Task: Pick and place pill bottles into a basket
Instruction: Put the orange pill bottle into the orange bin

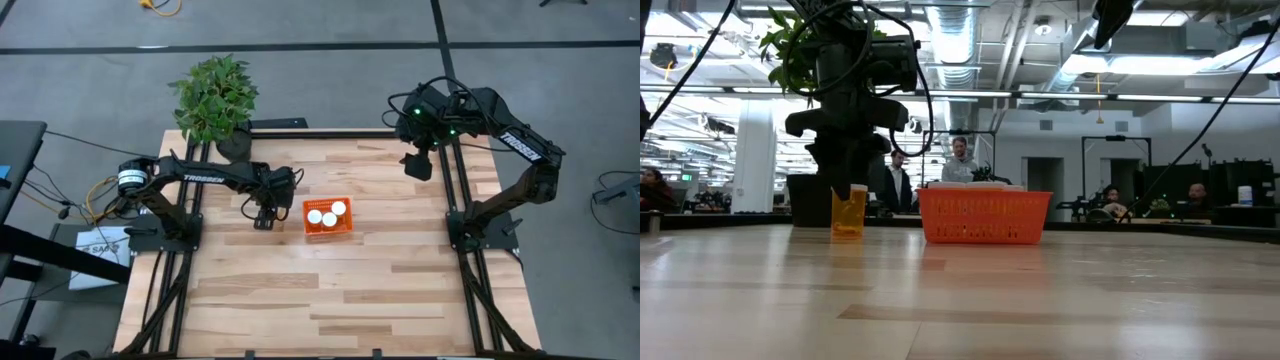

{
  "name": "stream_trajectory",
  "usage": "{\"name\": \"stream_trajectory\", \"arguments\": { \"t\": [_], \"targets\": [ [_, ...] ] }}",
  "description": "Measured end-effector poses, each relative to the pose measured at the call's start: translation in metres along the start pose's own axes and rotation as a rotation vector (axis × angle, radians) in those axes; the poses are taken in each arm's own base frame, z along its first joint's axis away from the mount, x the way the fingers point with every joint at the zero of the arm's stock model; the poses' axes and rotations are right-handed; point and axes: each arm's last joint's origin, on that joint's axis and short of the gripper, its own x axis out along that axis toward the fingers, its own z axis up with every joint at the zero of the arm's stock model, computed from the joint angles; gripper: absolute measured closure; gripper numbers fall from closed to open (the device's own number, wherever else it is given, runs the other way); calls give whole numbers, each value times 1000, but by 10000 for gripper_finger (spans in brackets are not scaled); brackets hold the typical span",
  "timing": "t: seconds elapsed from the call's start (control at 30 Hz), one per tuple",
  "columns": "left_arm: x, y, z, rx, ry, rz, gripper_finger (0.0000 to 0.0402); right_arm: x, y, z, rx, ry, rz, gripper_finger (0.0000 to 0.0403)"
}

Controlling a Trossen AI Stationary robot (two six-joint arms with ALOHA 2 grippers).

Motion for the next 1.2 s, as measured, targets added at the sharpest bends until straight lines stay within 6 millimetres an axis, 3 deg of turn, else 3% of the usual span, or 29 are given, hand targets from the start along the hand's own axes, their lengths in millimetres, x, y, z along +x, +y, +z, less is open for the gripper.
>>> {"name": "stream_trajectory", "arguments": {
  "t": [0.27,0.47,1.2],
  "targets": [
    [0,0,0,-2,-1,-2,191,0,0,0,-18,0,0,107],
    [-5,0,1,-8,10,-2,206,0,0,0,-24,0,-1,107],
    [-87,17,52,43,-163,167,196,-6,-1,-5,-80,-11,-8,107]
  ]
}}
